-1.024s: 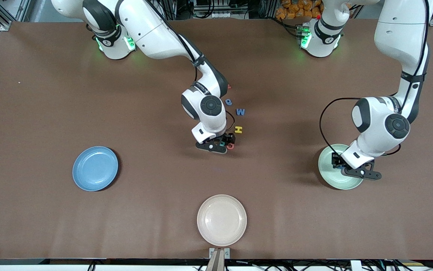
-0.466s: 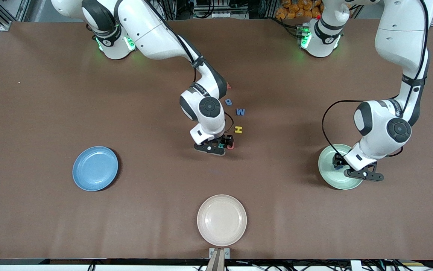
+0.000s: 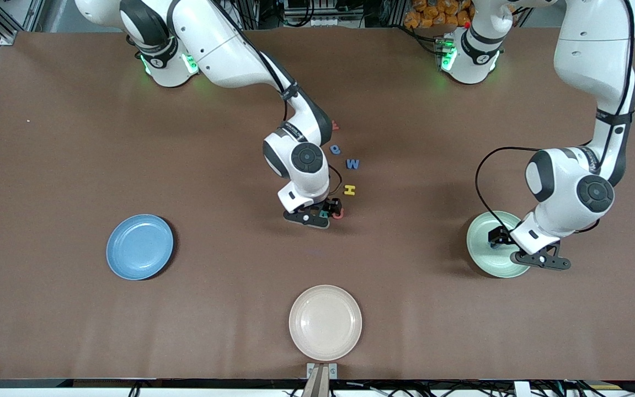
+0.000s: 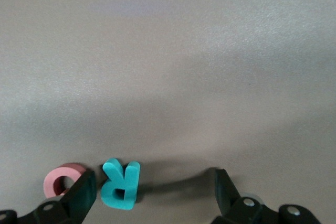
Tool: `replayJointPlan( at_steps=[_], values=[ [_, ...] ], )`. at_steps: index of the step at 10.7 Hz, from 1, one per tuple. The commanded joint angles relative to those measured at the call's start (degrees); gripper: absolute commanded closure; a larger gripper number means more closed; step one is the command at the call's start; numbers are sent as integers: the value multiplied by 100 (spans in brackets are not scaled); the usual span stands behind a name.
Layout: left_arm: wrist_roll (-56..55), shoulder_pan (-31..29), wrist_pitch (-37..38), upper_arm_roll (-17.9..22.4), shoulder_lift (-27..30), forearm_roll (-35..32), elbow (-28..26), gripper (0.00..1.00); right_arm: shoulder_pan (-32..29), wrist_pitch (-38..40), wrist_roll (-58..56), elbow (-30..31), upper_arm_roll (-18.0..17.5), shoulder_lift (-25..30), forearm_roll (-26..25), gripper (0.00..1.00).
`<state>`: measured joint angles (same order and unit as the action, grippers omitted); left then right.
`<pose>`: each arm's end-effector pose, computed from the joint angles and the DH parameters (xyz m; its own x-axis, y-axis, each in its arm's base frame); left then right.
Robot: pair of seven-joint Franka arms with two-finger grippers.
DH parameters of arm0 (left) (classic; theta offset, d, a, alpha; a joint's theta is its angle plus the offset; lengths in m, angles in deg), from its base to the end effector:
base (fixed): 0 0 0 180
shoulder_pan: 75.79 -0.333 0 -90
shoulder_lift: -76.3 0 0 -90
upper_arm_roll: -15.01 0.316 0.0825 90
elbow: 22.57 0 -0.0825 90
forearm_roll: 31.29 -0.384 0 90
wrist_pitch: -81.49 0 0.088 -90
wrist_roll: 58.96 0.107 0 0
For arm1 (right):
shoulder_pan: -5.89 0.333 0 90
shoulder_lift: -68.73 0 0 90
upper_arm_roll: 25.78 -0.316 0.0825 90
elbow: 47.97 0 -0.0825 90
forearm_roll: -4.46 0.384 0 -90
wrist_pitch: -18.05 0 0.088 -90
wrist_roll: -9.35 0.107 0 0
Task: Sort uppercase to blue plate, lowercase to green plate
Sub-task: 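Release the m onto the green plate while the right gripper grasps the R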
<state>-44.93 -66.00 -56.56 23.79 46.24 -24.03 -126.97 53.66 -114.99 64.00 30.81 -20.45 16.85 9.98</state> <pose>0.6562 -0.0199 0.2574 0.9787 -0.1925 0.0718 -0.1928 -0.9812 -0.0030 0.5331 0.5095 0.1742 0.9708 -0.2383 0.0264 -0.2372 -0.9707 -0.0375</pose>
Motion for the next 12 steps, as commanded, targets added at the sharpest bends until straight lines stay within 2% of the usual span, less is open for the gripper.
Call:
replayJointPlan(
  at_steps=[1, 8, 9, 10, 11, 12],
  values=[
    [57, 75, 550, 88, 53, 240, 323, 0, 4, 32, 134, -126, -14, -121, -103, 0],
    [65, 75, 1534, 97, 80, 231, 947, 0, 39, 6, 134, -135, -5, -156, -95, 0],
    [65, 75, 1648, 97, 88, 231, 1000, 0, 39, 6, 125, -135, -14, -156, -112, 27],
    [74, 67, 1806, 97, 106, 231, 1096, 0, 31, 6, 125, -135, -14, -156, -112, 90],
    [65, 75, 2008, 97, 123, 231, 1219, 0, 39, 6, 125, -135, -5, -147, -112, 100],
    [57, 75, 2236, 97, 167, 240, 1351, 0, 39, 6, 125, -135, -14, -147, -112, 100]
  ],
)
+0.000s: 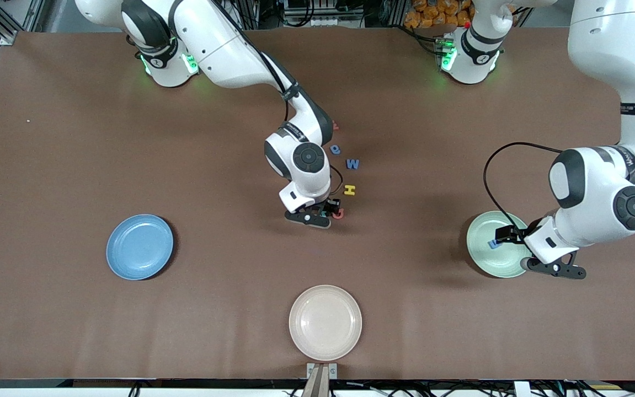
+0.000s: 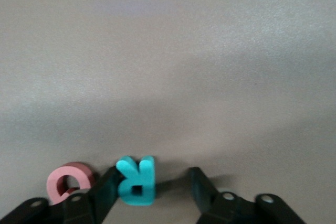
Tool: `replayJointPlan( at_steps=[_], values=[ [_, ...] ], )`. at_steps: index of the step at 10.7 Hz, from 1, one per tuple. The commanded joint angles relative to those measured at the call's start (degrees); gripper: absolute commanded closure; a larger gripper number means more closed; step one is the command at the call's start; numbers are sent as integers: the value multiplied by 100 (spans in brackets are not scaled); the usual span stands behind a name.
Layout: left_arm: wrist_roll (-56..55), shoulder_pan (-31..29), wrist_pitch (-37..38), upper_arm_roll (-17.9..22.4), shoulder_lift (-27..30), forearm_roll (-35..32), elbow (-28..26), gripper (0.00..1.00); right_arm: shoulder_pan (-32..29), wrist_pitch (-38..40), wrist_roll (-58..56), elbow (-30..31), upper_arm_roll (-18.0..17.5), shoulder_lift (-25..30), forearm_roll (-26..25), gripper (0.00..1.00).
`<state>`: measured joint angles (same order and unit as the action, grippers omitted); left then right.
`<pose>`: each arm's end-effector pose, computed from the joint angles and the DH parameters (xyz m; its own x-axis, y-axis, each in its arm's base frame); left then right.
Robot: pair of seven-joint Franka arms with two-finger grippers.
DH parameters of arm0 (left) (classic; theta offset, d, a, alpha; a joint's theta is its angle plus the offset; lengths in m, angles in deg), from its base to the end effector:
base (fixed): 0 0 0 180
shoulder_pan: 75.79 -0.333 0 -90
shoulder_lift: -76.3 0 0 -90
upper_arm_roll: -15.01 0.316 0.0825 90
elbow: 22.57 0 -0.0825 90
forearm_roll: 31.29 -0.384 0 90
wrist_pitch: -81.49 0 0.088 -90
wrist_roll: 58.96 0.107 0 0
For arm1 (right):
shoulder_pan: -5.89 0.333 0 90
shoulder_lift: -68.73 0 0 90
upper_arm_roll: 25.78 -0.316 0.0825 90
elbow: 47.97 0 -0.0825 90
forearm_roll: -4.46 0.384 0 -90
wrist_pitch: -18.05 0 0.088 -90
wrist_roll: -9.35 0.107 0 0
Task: Sort uppercase to blue plate, lowercase to green plate
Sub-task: 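Release the m onto the green plate while the right gripper grasps the R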
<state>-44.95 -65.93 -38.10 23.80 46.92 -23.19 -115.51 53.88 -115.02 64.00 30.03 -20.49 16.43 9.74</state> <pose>0.6779 -0.0323 0.3246 0.9777 -0.2079 -0.0293 -0.2061 -0.9771 0.0536 0.5326 0.5140 0.1748 0.9725 -0.2306 0.0325 -0.2292 -0.9725 -0.0415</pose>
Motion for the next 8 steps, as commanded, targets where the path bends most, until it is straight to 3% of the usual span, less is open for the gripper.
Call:
replayJointPlan(
  at_steps=[1, 8],
  values=[
    [49, 68, 523, 96, 169, 156, 276, 0, 18, 8, 125, -57, -2, -105, -88, 100],
    [75, 68, 823, 158, 442, 165, 382, 0, -131, 52, 125, -66, -2, 97, -71, 100]
  ],
)
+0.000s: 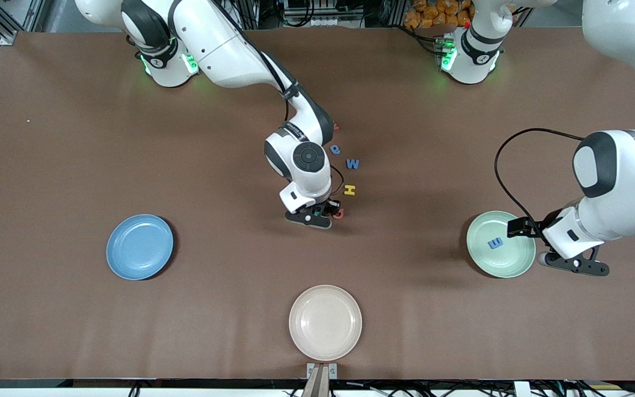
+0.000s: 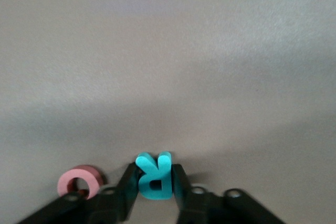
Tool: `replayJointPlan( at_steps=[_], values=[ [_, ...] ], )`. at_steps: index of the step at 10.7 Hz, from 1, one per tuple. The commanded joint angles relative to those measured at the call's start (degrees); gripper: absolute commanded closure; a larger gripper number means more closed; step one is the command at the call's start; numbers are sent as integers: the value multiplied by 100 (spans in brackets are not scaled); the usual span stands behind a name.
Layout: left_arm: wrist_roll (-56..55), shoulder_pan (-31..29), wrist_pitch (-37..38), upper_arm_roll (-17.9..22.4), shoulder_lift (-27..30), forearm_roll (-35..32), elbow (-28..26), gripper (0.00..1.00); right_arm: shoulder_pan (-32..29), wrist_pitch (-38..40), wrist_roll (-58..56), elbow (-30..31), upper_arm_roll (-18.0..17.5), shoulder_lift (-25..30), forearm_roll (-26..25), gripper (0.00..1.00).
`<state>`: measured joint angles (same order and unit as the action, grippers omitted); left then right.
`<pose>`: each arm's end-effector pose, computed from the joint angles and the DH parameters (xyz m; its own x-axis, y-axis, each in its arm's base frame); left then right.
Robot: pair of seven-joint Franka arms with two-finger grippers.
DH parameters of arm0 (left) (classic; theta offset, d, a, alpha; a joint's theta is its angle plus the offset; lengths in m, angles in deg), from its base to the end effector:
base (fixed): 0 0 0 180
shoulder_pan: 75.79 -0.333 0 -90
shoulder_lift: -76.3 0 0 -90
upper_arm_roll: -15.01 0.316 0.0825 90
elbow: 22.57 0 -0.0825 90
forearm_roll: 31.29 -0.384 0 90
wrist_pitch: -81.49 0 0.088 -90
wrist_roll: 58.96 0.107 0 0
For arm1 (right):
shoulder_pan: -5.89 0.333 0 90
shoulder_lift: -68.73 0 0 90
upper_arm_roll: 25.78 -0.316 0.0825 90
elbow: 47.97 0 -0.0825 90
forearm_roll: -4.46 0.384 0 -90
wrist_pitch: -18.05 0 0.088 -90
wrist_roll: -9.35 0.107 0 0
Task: Sort uppercase to blue plate, lowercase to green plate
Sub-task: 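Release the m onto the green plate while the right gripper grasps the R, then carry the teal R to the blue plate with the right gripper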
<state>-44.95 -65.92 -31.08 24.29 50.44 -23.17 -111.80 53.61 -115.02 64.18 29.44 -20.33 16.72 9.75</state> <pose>0.6775 -0.0307 0.3858 0.9771 -0.2116 -0.0231 -0.2097 -0.9755 0.0658 0.5385 0.5132 0.1832 0.9700 -0.2396 0.0420 -0.2373 -0.9700 -0.0538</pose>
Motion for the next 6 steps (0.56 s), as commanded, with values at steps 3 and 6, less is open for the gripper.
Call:
replayJointPlan(
  at_steps=[3, 6],
  values=[
    [67, 68, 122, 109, 143, 163, 11, 0, -210, 123, 55, 2, 201, 269, -80, 100],
    [40, 146, 130, 109, 230, 189, 3, 0, -210, 315, -461, 2, 622, 383, -80, 100]
  ],
)
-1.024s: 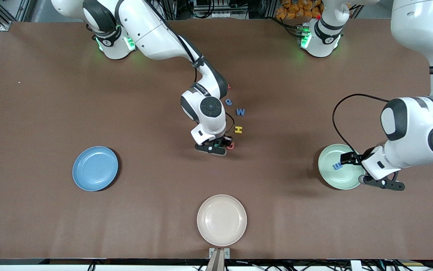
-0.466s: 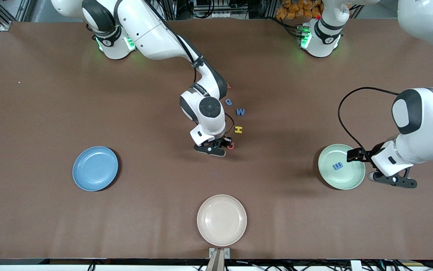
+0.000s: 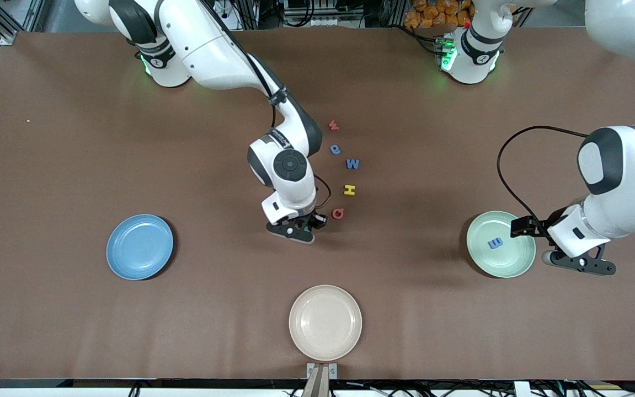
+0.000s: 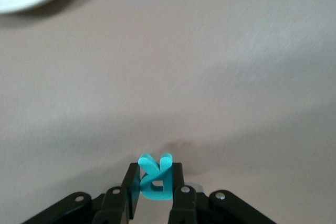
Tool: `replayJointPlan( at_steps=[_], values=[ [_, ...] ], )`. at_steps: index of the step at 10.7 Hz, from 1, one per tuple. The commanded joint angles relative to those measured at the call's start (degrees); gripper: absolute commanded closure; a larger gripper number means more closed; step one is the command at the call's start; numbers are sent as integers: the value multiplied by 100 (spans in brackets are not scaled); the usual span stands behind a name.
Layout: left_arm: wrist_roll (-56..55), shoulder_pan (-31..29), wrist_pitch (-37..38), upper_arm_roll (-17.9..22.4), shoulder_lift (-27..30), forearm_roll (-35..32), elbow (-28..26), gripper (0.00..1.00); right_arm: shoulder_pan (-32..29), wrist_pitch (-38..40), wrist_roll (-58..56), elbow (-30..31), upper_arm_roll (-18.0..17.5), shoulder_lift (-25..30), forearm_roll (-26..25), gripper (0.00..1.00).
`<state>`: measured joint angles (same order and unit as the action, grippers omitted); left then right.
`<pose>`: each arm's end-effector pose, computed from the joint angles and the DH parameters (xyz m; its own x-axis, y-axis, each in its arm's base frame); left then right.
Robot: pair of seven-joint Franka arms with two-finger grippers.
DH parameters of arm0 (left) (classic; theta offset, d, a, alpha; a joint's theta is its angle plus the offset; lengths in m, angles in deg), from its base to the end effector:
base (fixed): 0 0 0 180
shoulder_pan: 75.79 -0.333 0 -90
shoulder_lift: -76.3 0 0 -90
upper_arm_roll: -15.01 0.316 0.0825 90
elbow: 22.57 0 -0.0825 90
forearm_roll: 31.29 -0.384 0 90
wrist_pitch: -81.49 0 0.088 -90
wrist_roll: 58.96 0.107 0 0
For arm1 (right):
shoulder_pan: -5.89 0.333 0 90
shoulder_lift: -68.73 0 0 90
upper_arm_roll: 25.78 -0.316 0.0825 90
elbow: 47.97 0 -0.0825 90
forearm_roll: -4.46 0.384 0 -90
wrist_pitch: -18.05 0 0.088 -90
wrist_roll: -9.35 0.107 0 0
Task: Sort uppercase to blue plate, lowercase to green plate
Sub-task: 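Carry the teal R to the blue plate with the right gripper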
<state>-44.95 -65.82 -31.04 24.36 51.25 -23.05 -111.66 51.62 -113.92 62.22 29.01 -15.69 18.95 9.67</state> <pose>0.6770 -0.0313 0.3964 0.9773 -0.2117 -0.0069 -0.2108 -0.9753 0.0663 0.5899 0.4632 0.2184 0.9517 -0.2864 0.1109 -0.2830 -0.9580 -0.0459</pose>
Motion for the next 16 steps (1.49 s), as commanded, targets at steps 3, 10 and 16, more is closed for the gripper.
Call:
replayJointPlan(
  at_steps=[3, 10, 16],
  values=[
    [-598, 398, 206, 49, 247, 308, -12, 0, -29, 898, -1187, 45, 869, 249, 23, 100],
    [-2727, 1515, -170, -425, -7, 230, -65, 0, -1214, 1068, -3515, 430, 951, 502, 50, 100],
    [-3807, 2201, -665, -556, -298, 221, -82, 0, -2445, 998, -6031, 1170, 942, 961, 50, 100]
  ],
)
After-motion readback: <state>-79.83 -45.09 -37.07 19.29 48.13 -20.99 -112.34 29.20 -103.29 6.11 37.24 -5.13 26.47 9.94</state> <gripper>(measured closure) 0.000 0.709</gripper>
